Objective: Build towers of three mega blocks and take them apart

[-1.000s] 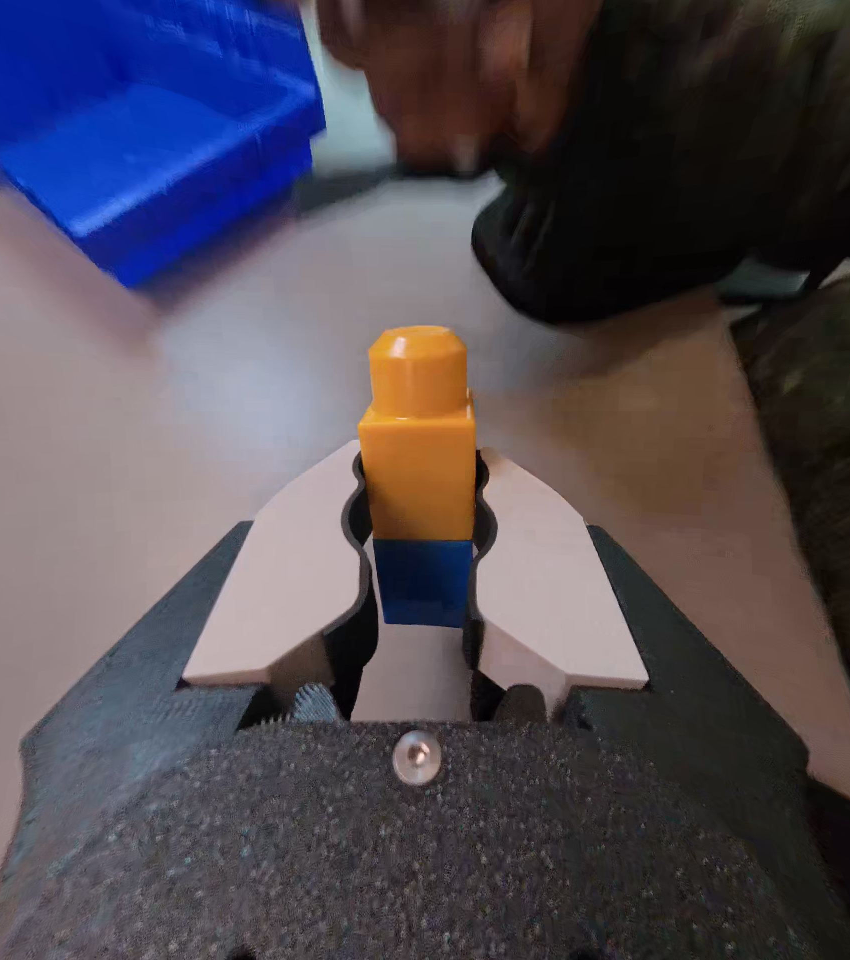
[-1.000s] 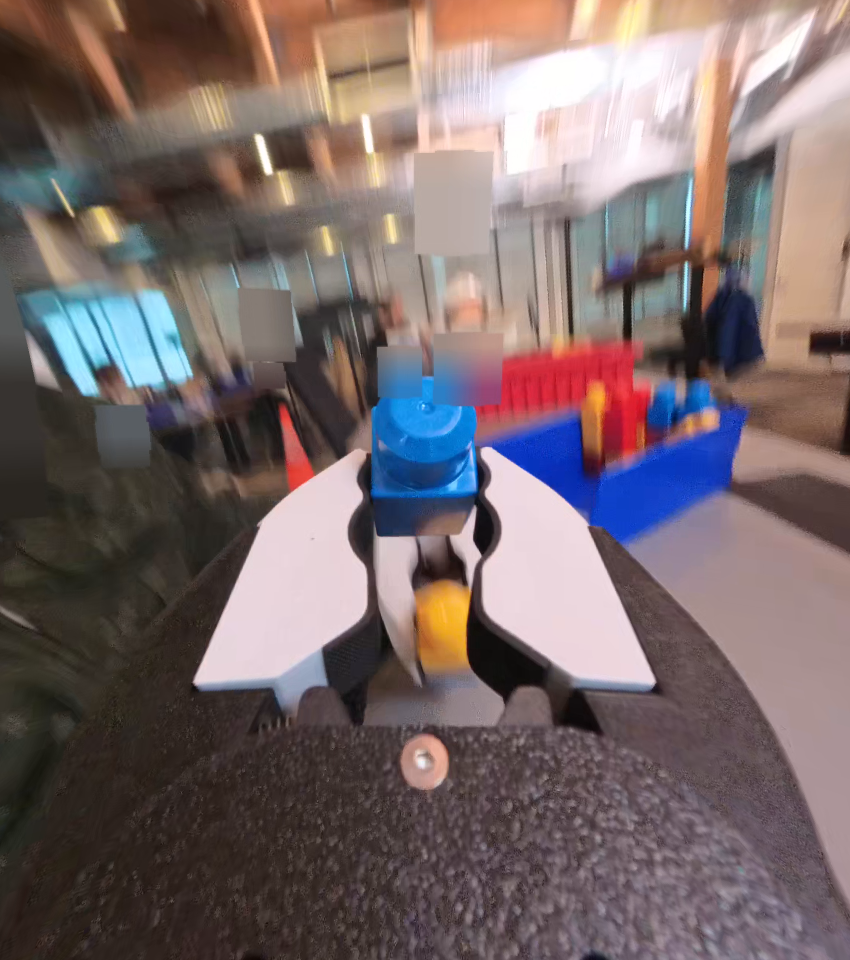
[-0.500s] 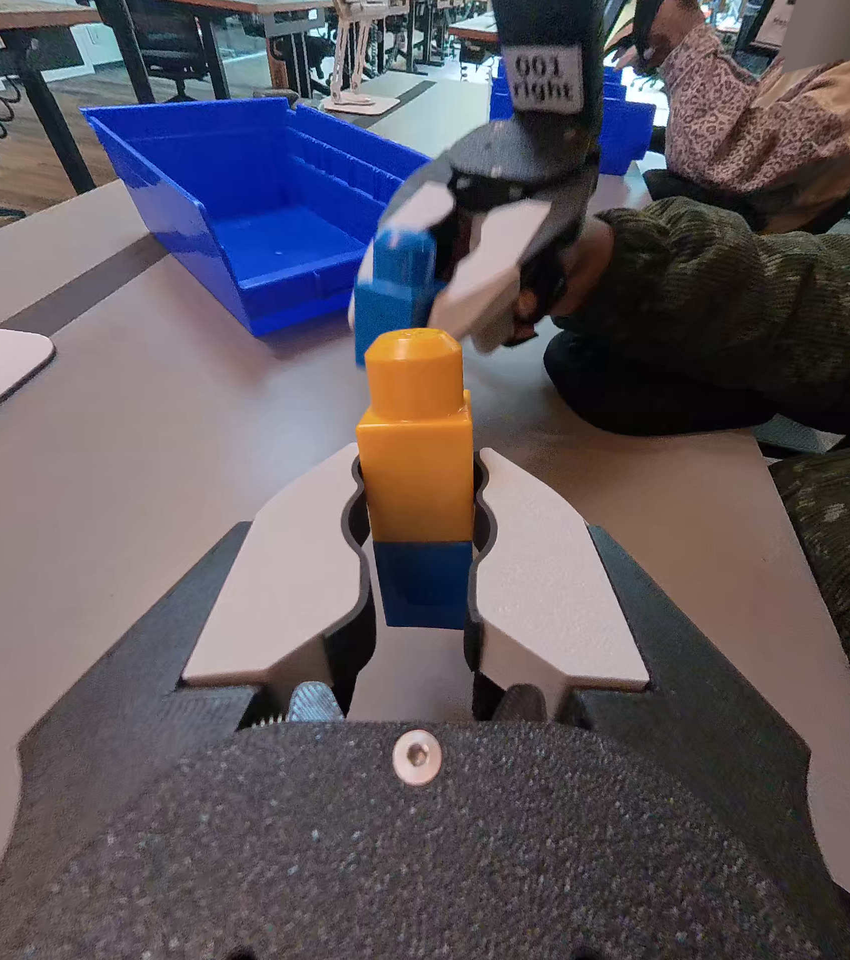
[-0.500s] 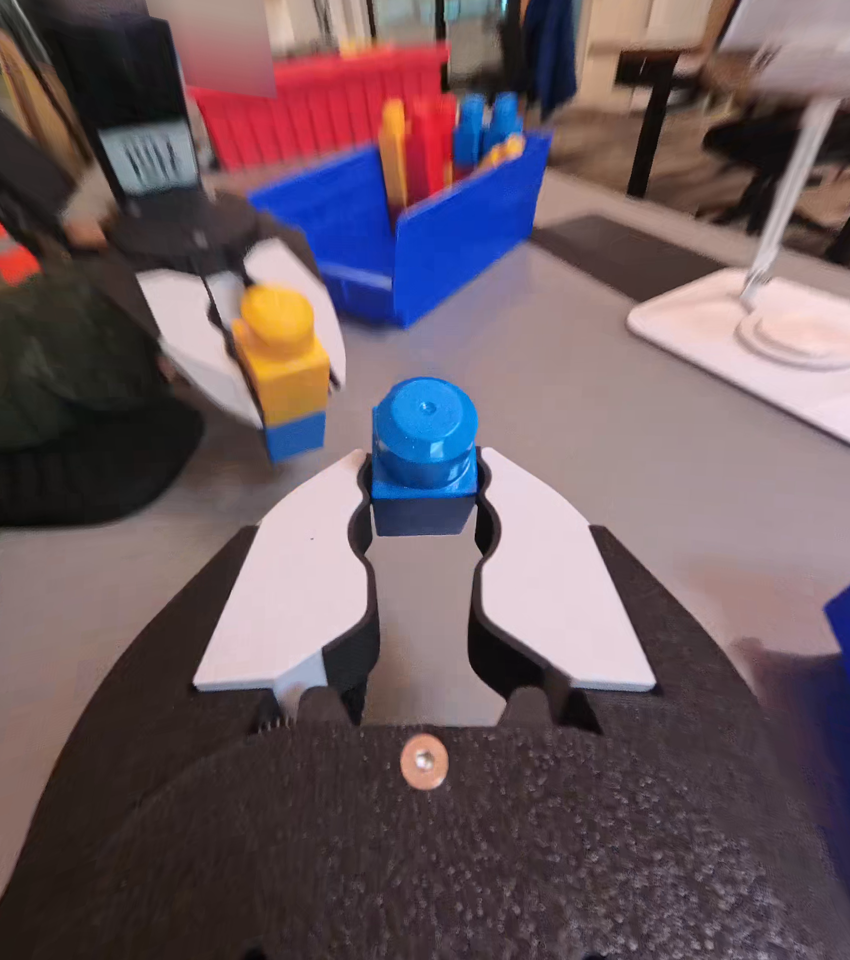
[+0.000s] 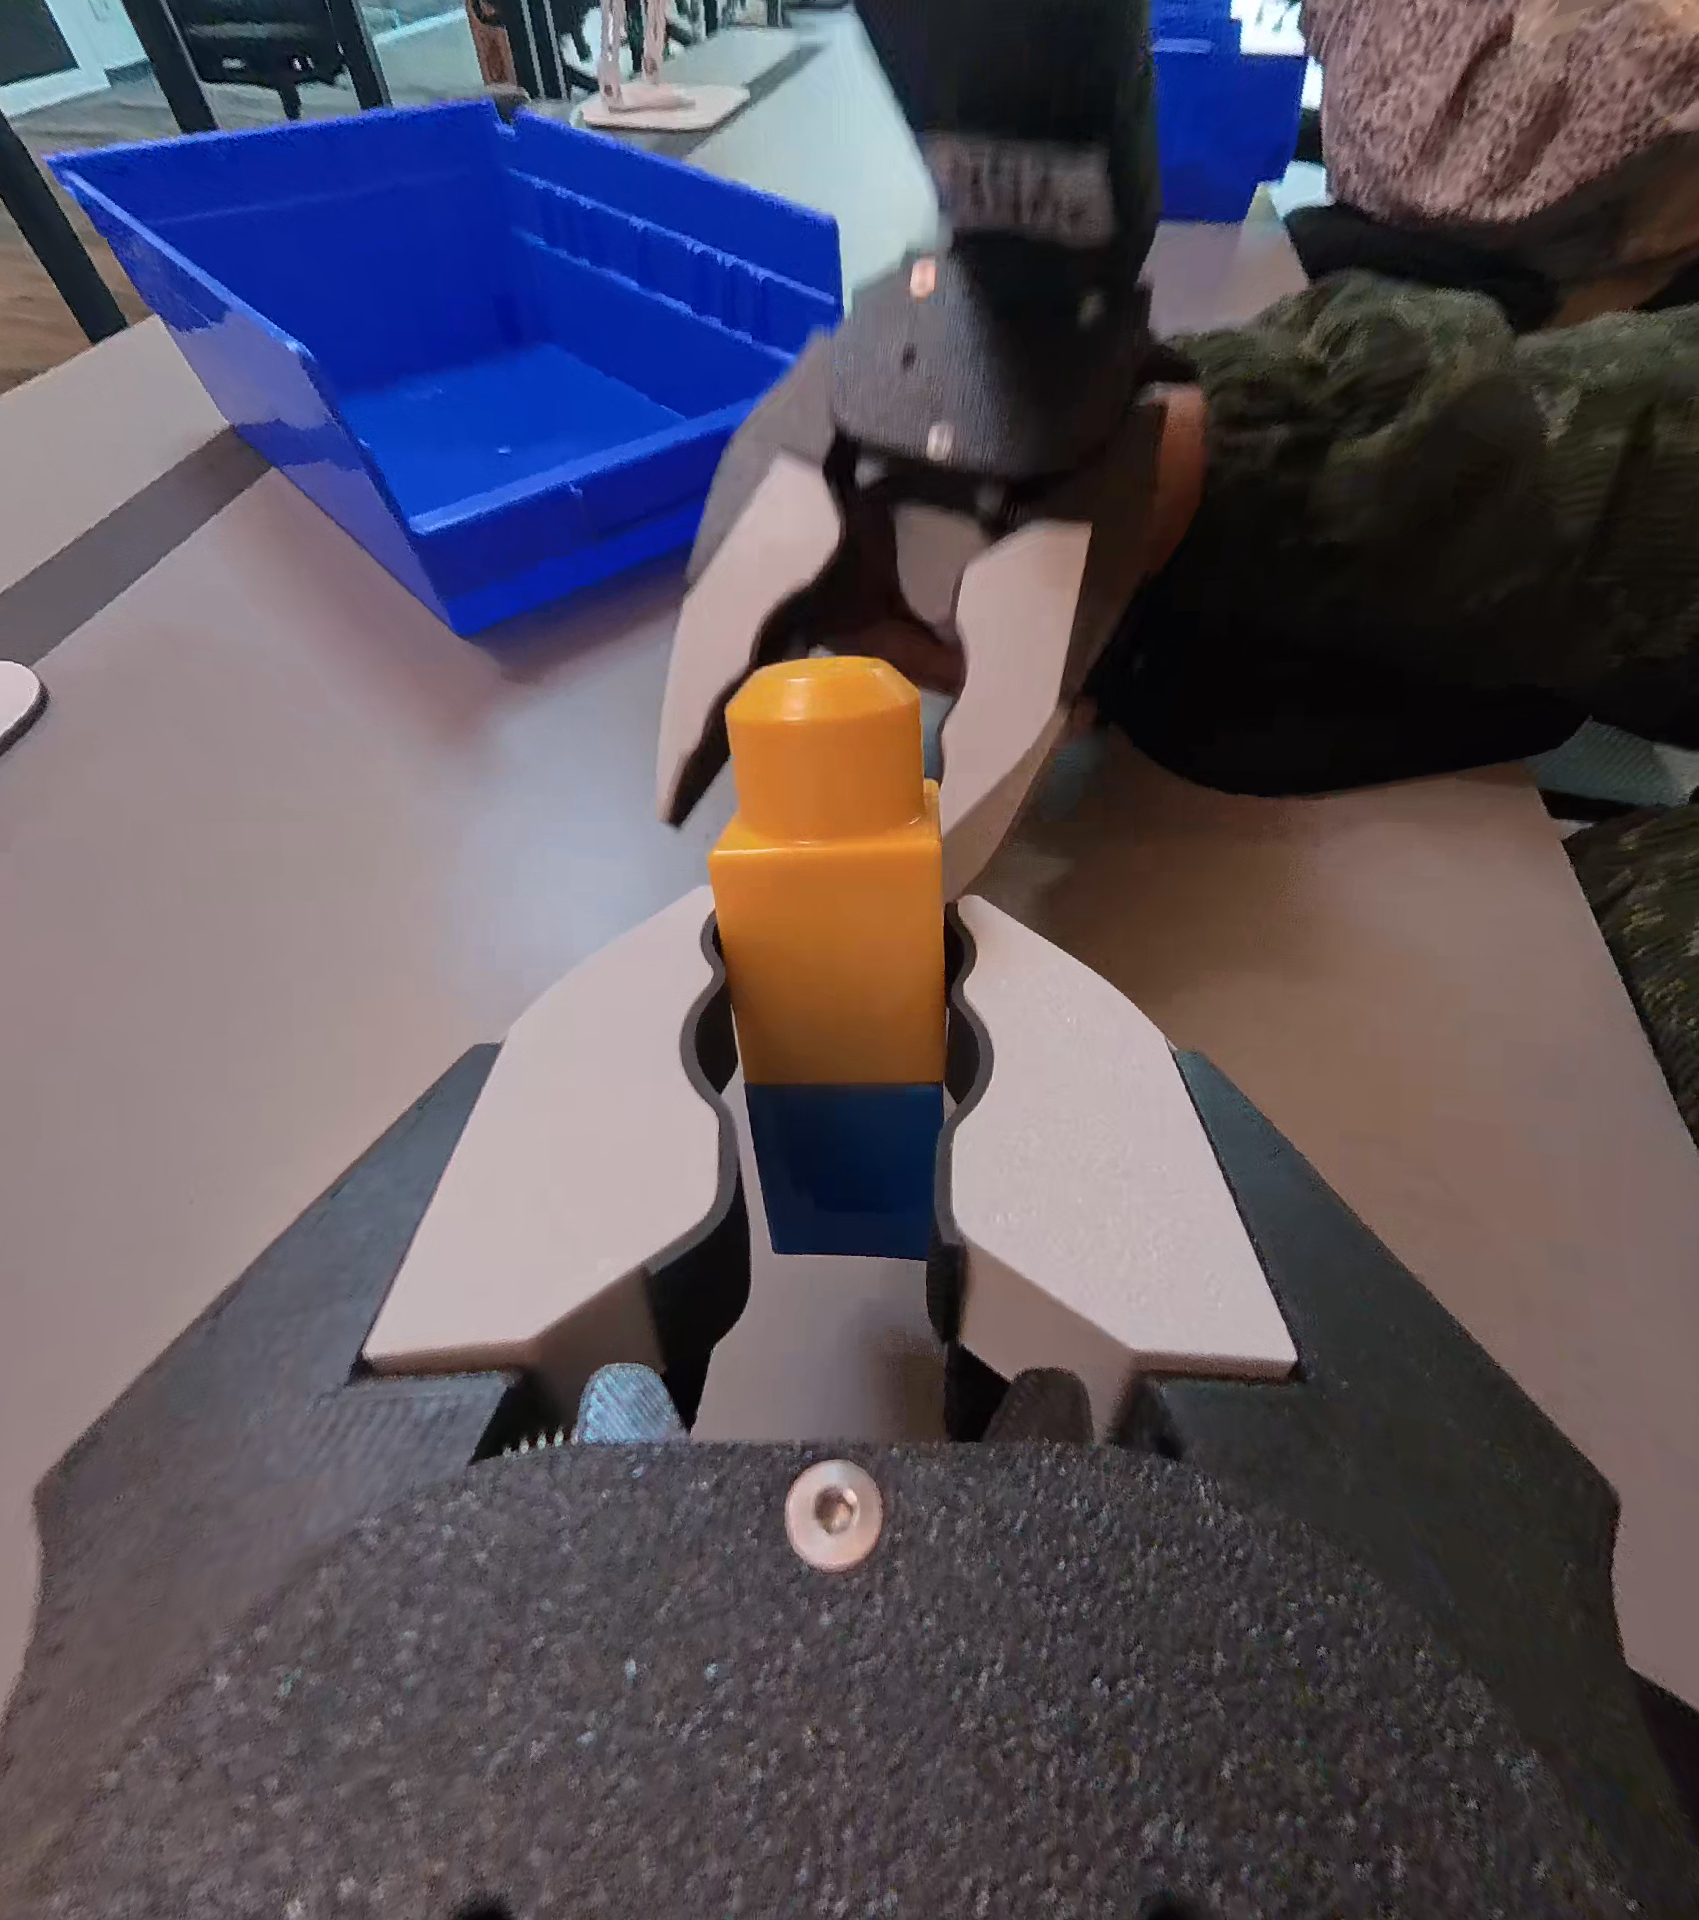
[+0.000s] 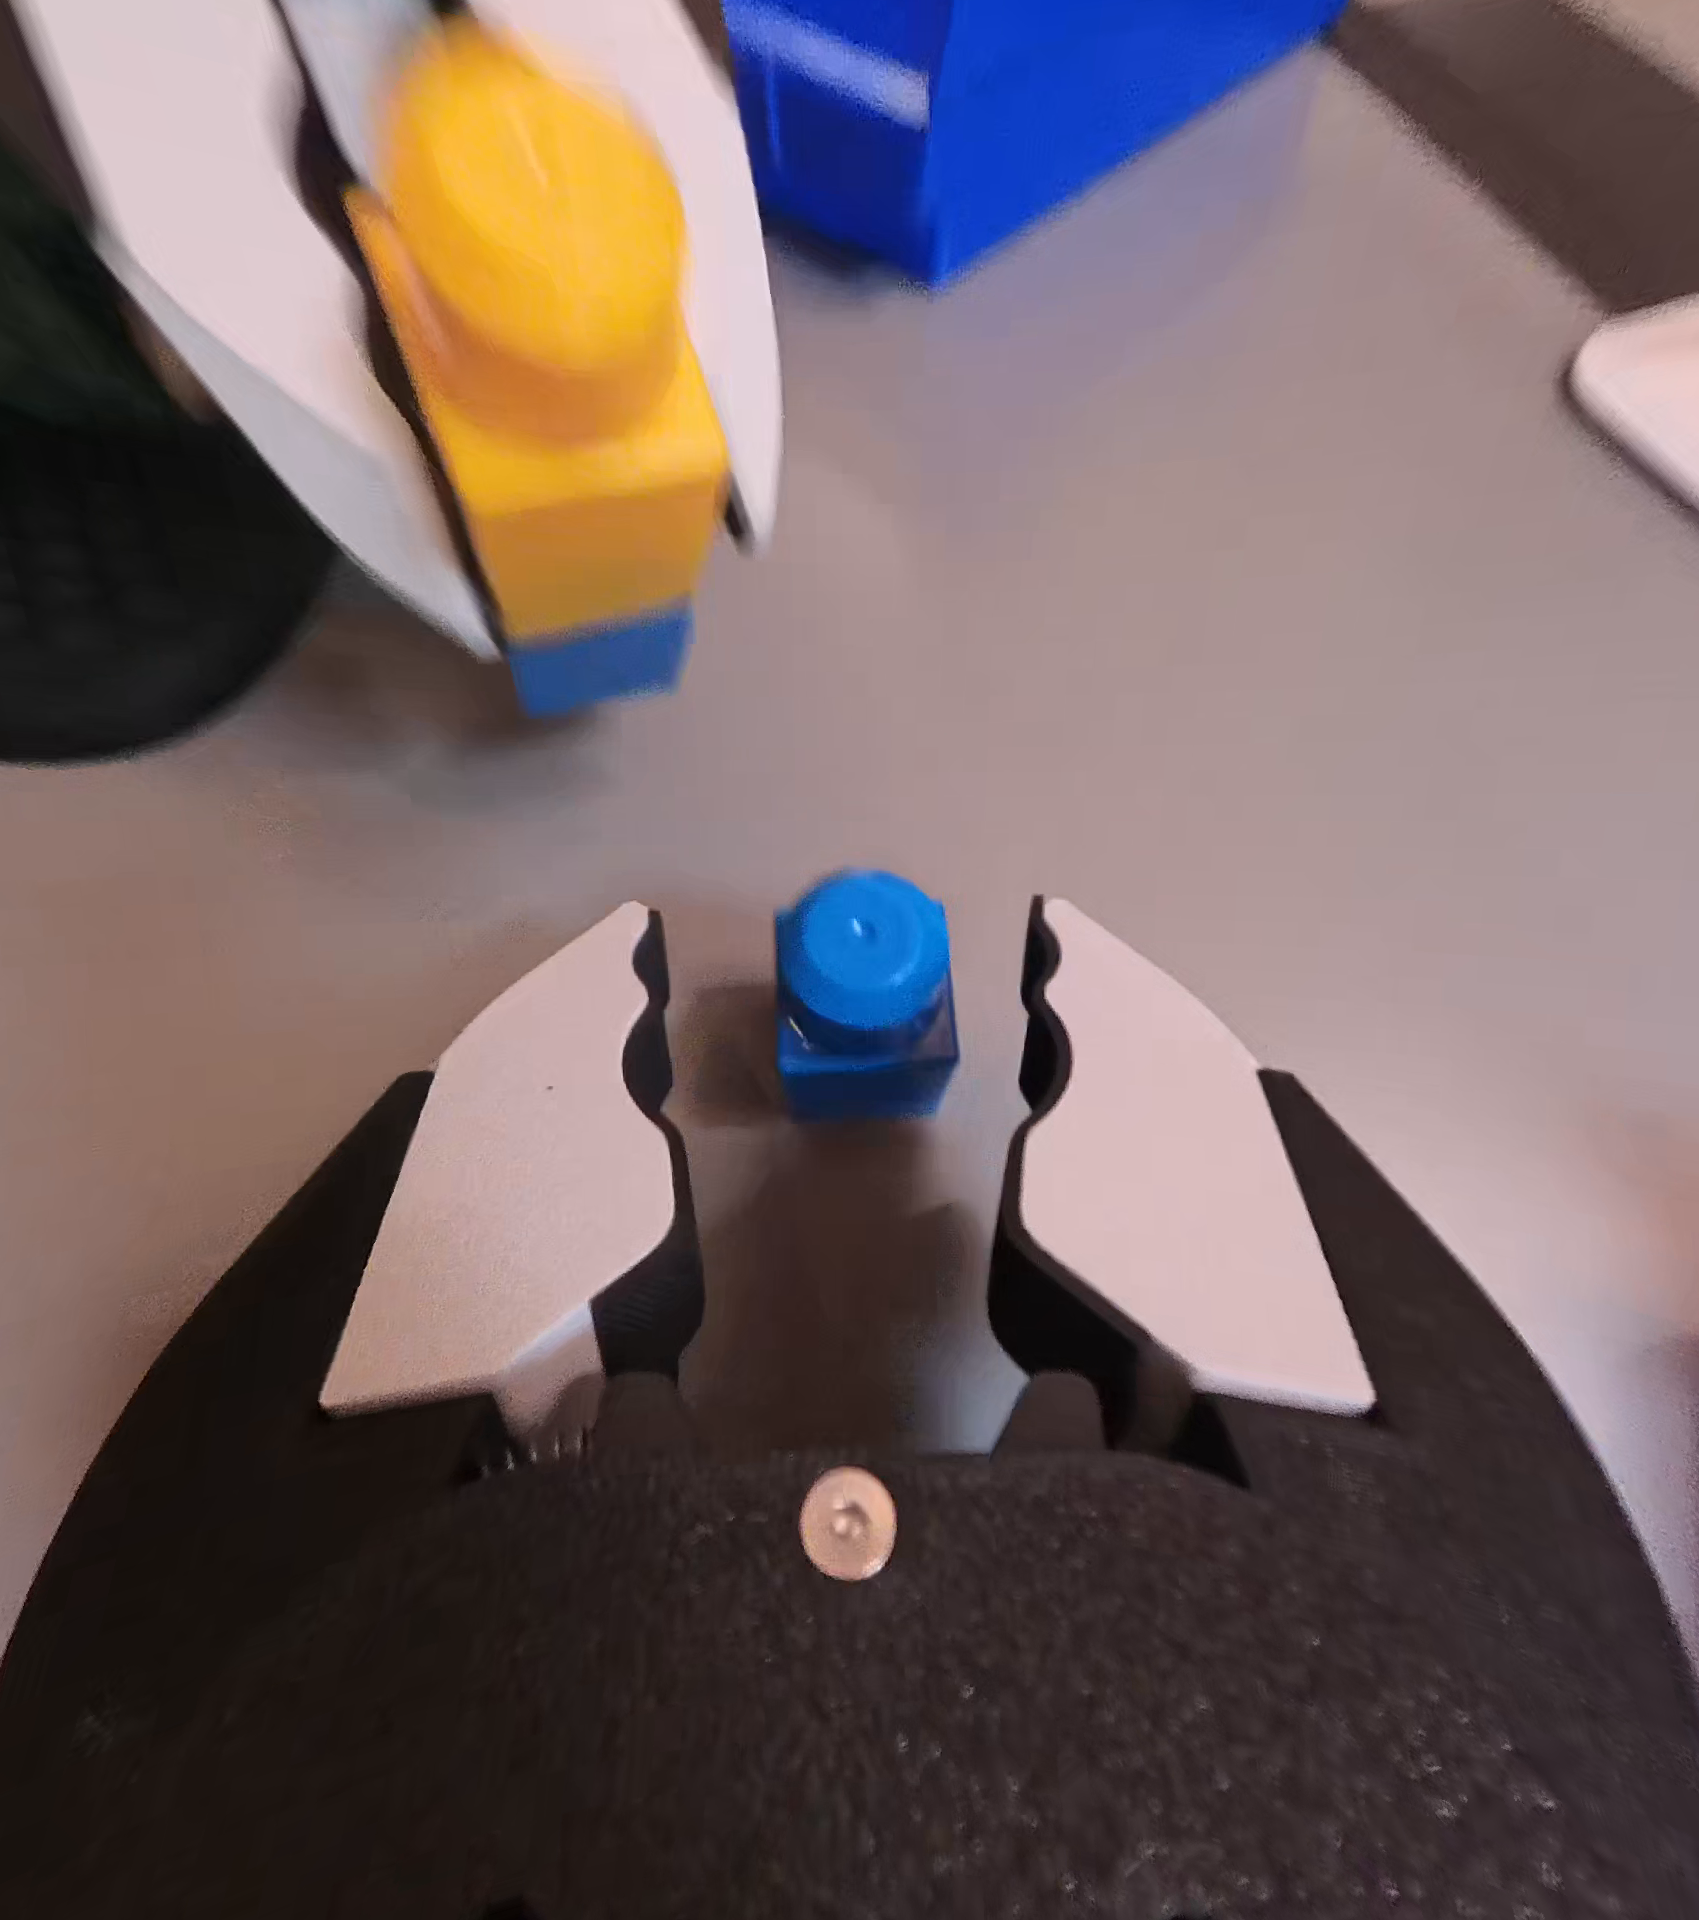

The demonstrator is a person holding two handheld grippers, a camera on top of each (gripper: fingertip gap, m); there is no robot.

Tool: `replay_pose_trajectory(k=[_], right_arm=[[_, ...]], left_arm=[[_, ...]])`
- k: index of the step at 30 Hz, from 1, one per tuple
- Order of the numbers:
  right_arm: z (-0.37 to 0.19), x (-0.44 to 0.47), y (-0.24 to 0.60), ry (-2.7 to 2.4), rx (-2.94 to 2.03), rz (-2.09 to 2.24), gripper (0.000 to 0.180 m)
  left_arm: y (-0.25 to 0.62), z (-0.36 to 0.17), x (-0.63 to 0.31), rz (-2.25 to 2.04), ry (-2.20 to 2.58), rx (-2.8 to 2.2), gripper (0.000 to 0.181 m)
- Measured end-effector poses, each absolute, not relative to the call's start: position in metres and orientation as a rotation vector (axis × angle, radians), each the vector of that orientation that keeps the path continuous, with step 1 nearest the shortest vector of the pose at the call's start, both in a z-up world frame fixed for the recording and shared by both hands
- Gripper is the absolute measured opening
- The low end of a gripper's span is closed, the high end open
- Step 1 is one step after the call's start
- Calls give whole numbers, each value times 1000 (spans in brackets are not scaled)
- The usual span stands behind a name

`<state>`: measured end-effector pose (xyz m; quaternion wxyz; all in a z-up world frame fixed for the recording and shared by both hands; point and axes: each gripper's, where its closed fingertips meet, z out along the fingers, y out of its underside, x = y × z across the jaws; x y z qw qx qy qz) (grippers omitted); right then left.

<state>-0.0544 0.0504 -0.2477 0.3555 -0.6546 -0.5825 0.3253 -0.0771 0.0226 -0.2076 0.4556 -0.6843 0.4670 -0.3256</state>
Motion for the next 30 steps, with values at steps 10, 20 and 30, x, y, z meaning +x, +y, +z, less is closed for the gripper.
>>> replay_pose_trajectory(k=[10,20,30], right_arm=[[-206,-72,-6,-1584,-1466,1137,34],[-167,-56,2,-1423,-1370,1265,33],[-13,23,24,-1059,-1009,1171,33]], left_arm=[[-4,-230,-57,-700,1383,-1747,37],[-4,-219,-59,-765,1368,-1688,38],[-8,-209,-75,-833,1358,-1711,37]])
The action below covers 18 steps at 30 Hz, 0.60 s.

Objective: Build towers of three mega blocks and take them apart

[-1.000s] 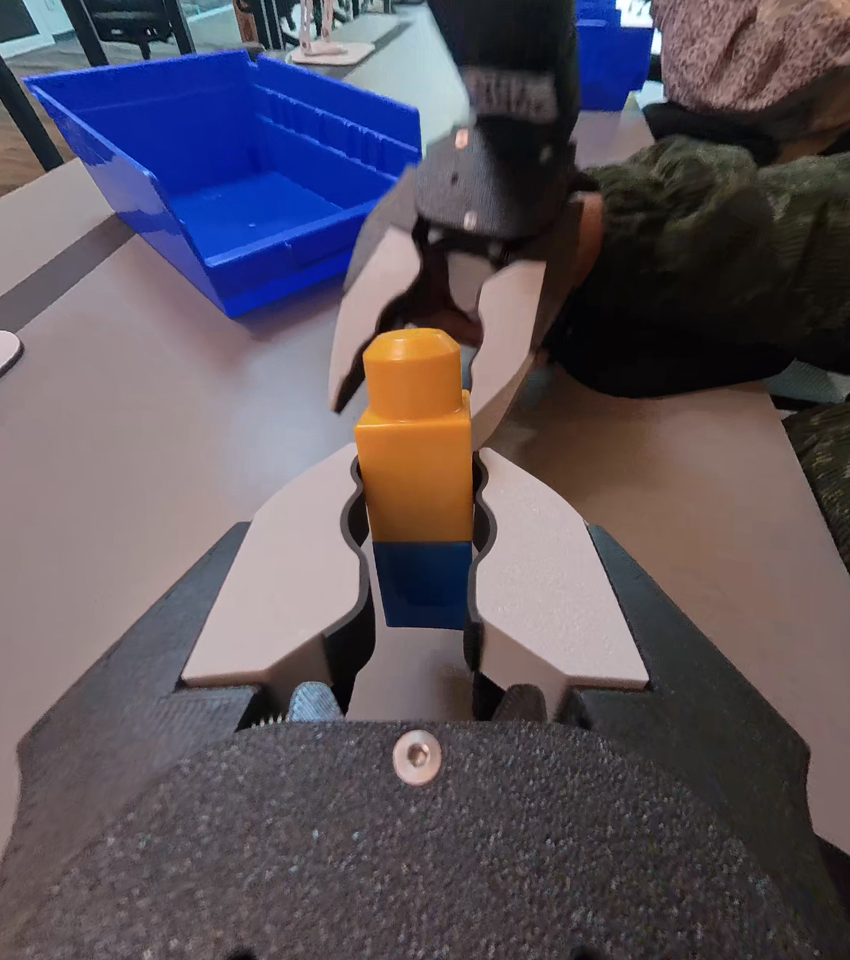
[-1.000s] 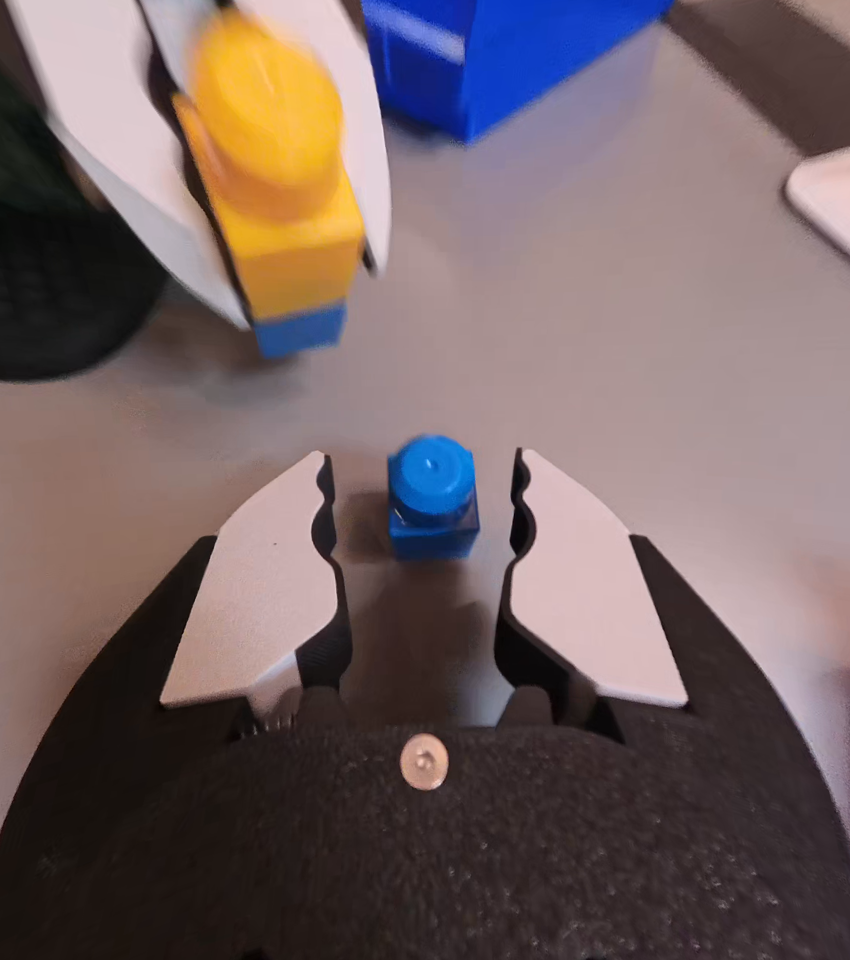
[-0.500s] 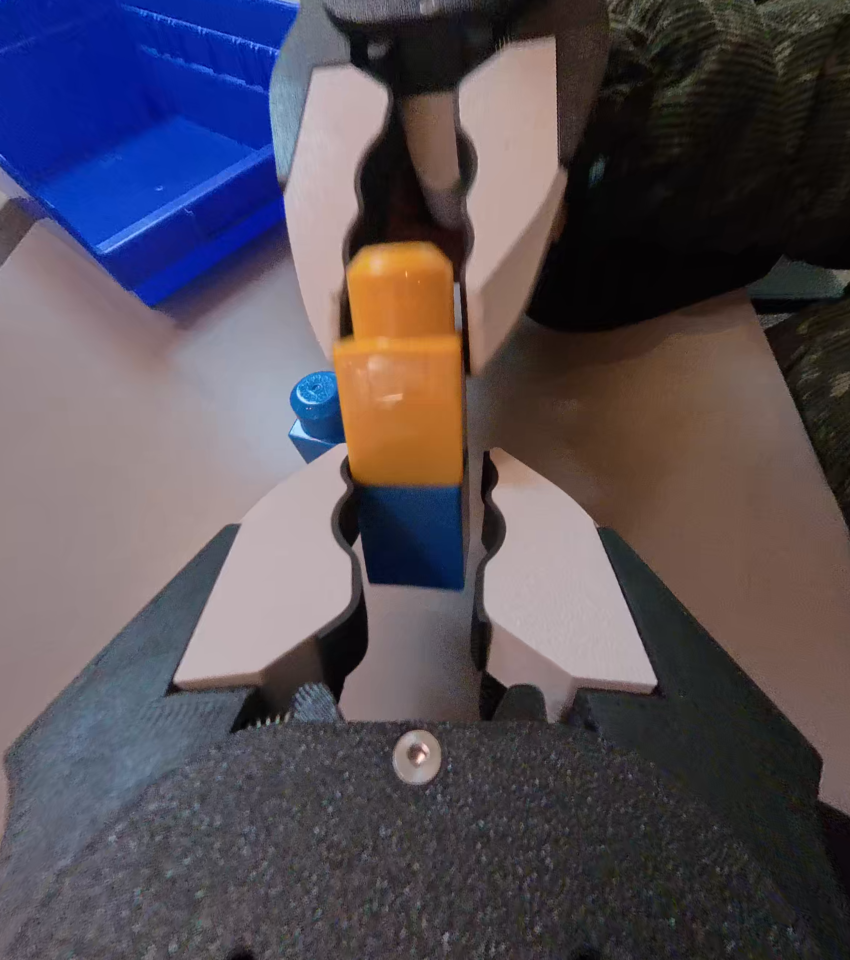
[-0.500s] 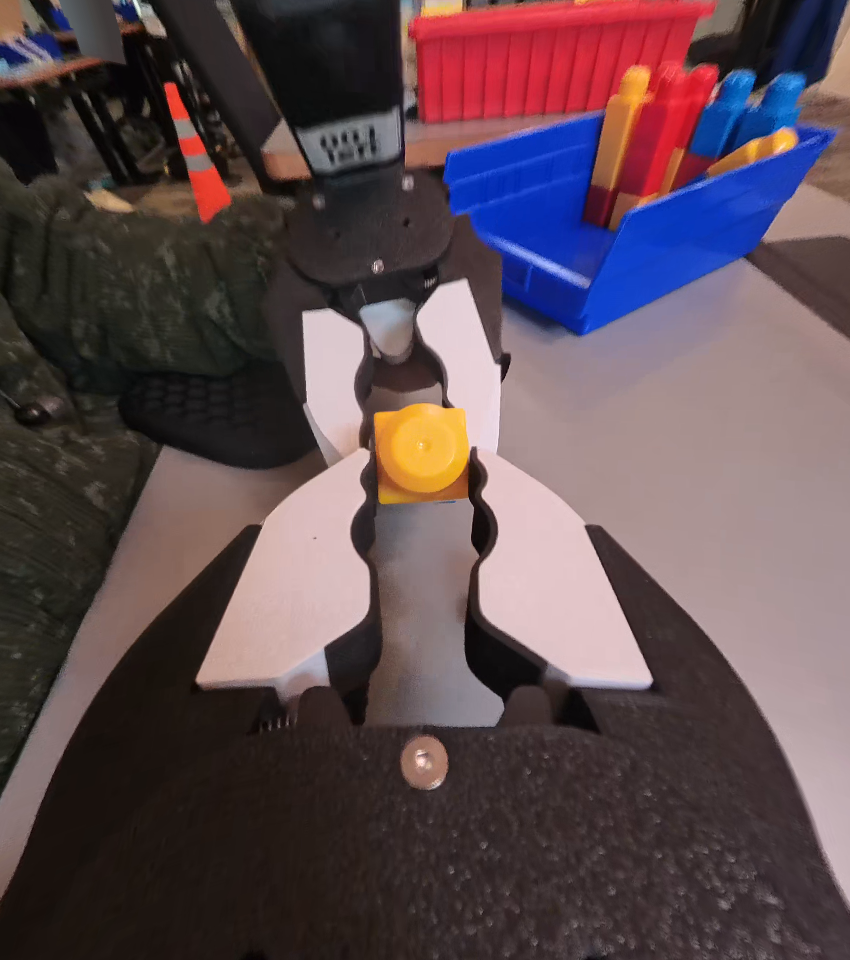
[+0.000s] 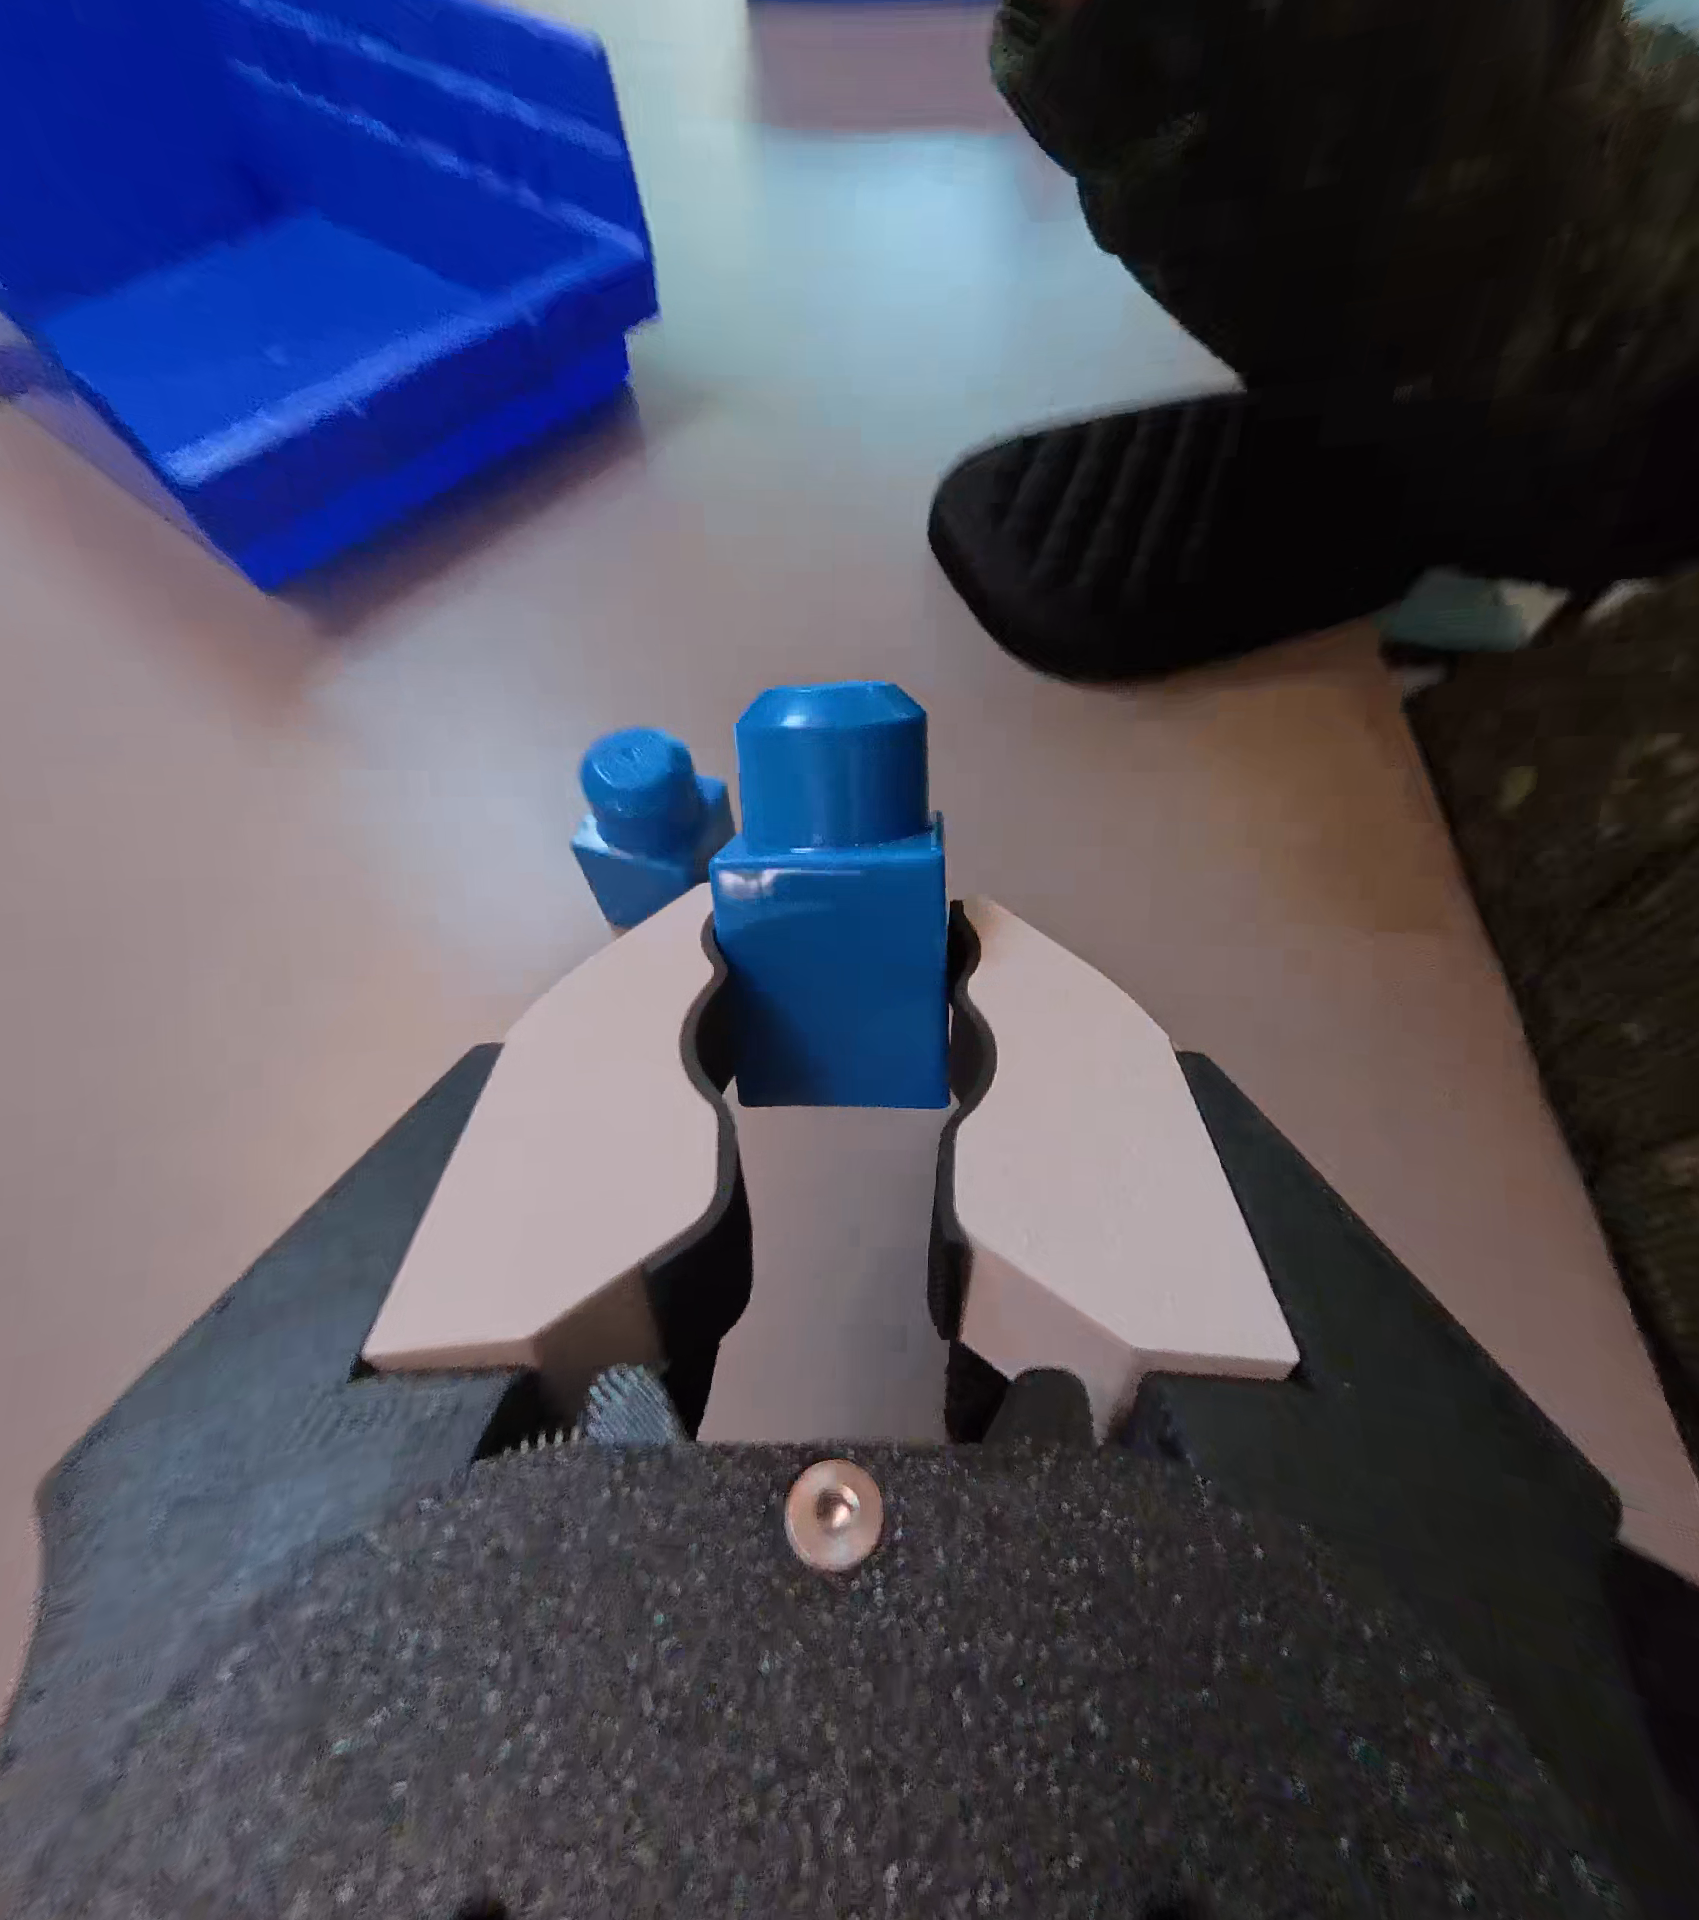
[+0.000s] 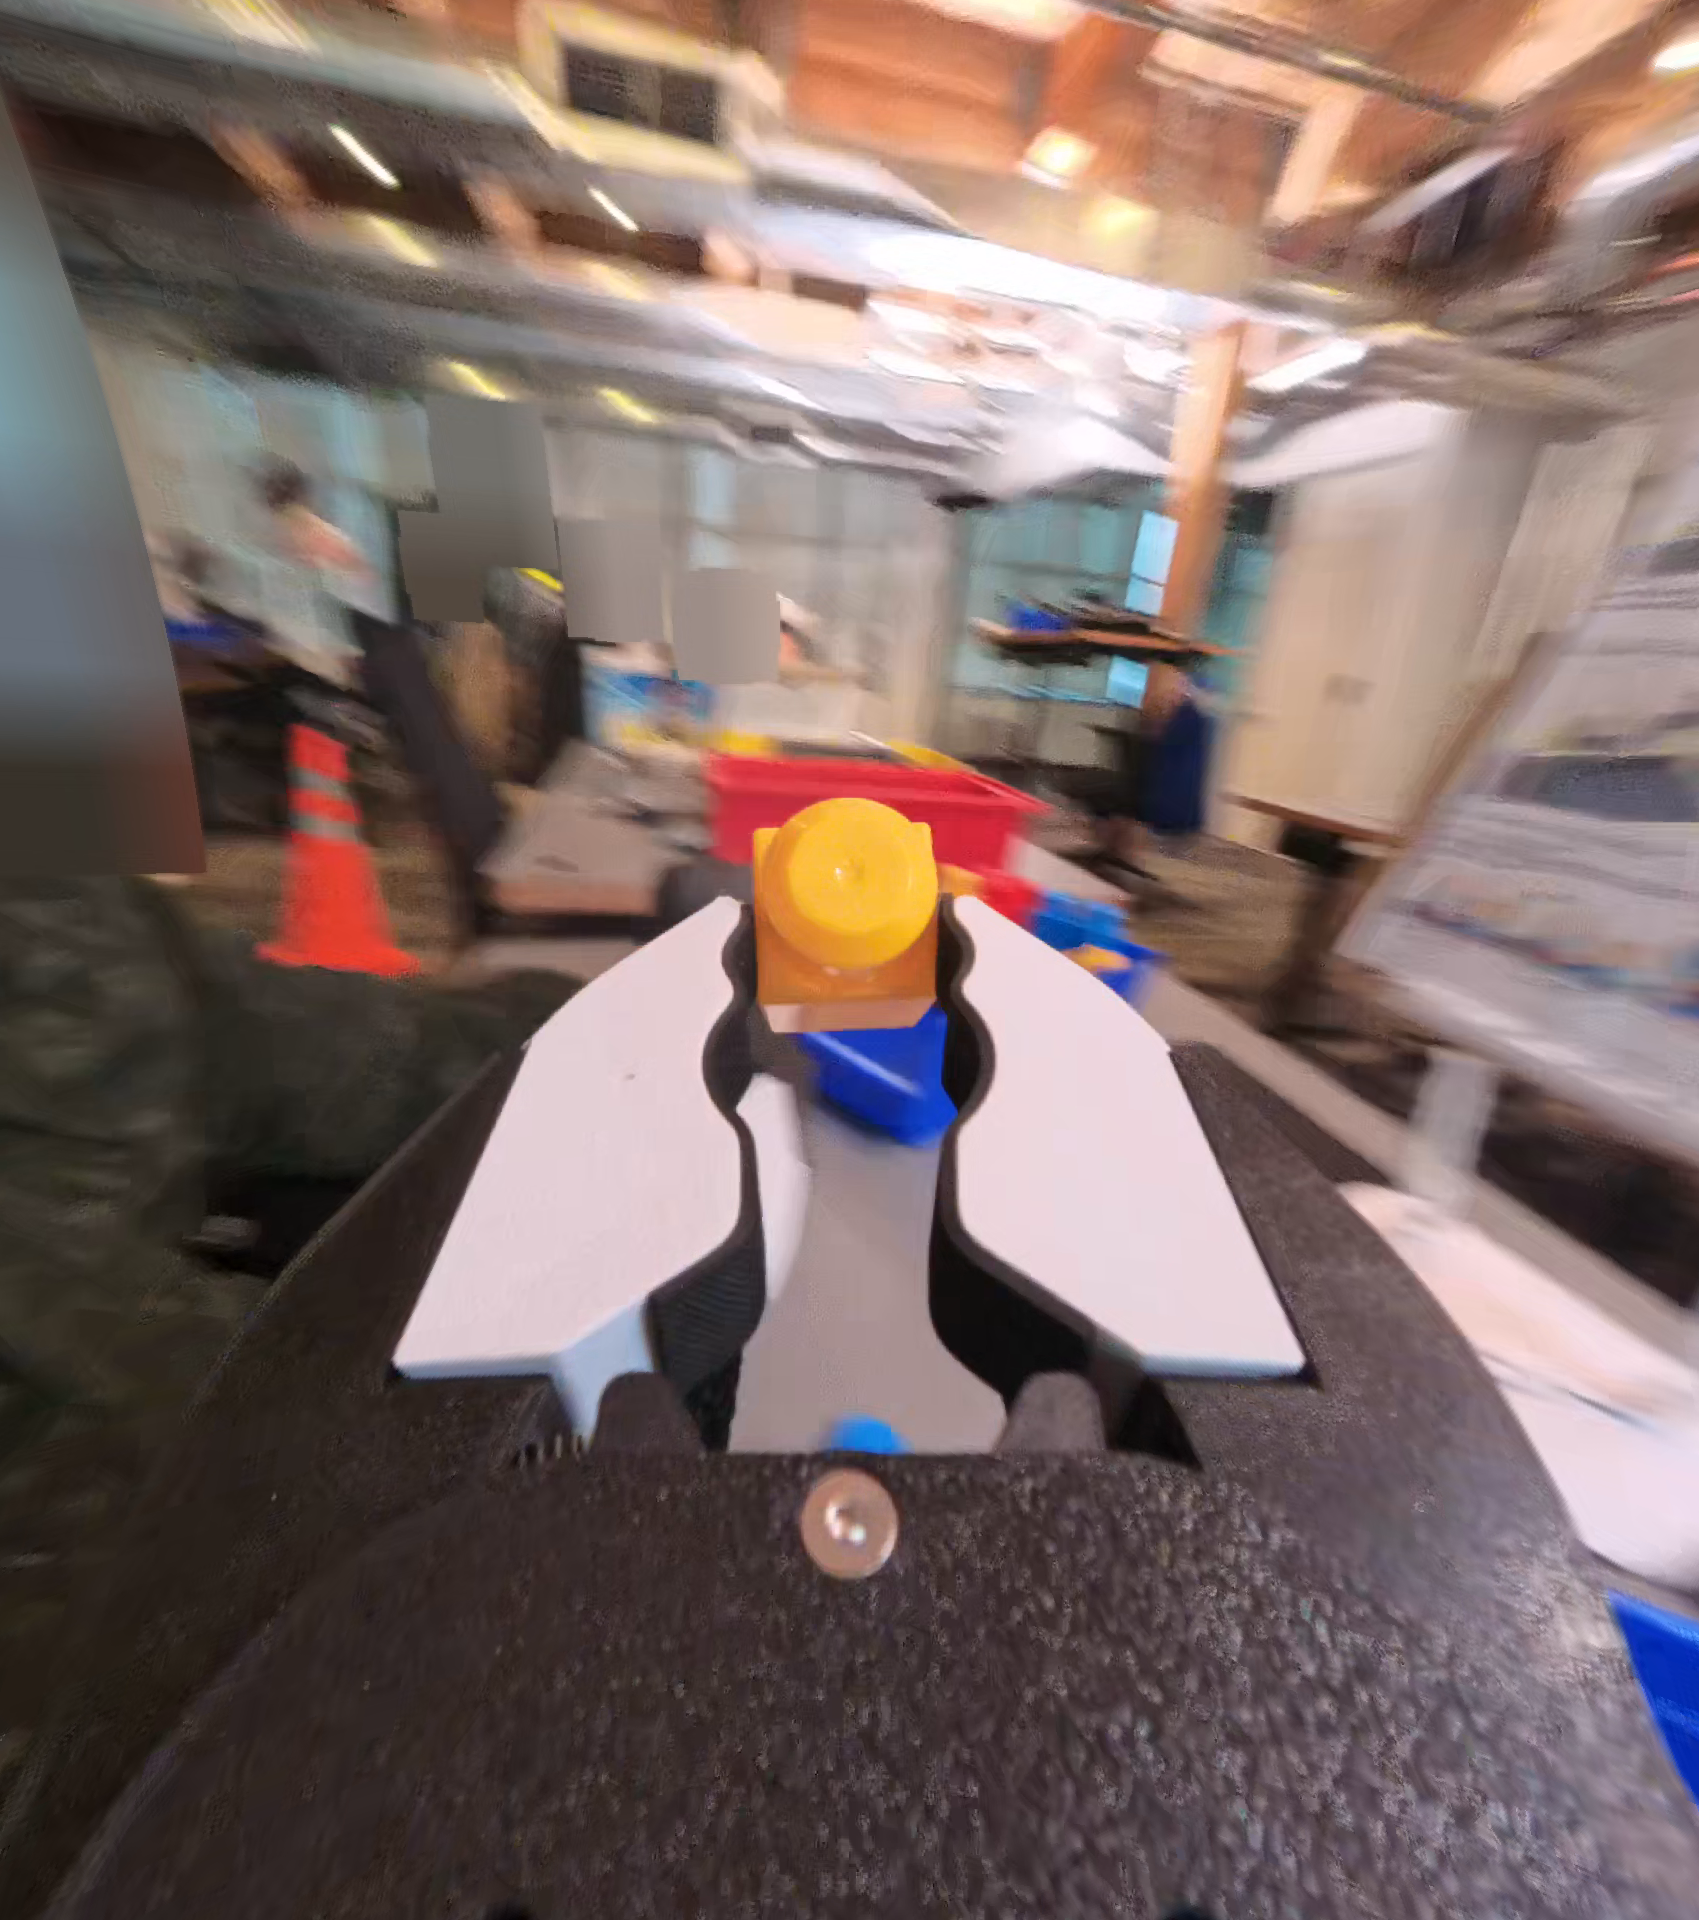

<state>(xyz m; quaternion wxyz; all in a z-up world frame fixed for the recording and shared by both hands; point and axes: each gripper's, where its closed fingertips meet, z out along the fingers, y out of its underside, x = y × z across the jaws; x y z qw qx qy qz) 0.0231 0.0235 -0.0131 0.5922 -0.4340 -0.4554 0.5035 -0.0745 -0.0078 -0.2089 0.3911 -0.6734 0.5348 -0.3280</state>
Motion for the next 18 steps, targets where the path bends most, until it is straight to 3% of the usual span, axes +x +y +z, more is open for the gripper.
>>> replay_pose_trajectory(k=[5,10,18], right_arm=[[-21,50,121,-1014,-1383,718,34],[-119,71,234,-1086,-1909,370,34],[-243,87,269,-1122,-2327,267,34]], left_arm=[[6,-196,-79,-826,1231,-1675,37],[17,-205,-83,-793,1185,-1709,37],[20,-207,-86,-788,1174,-1700,37]])
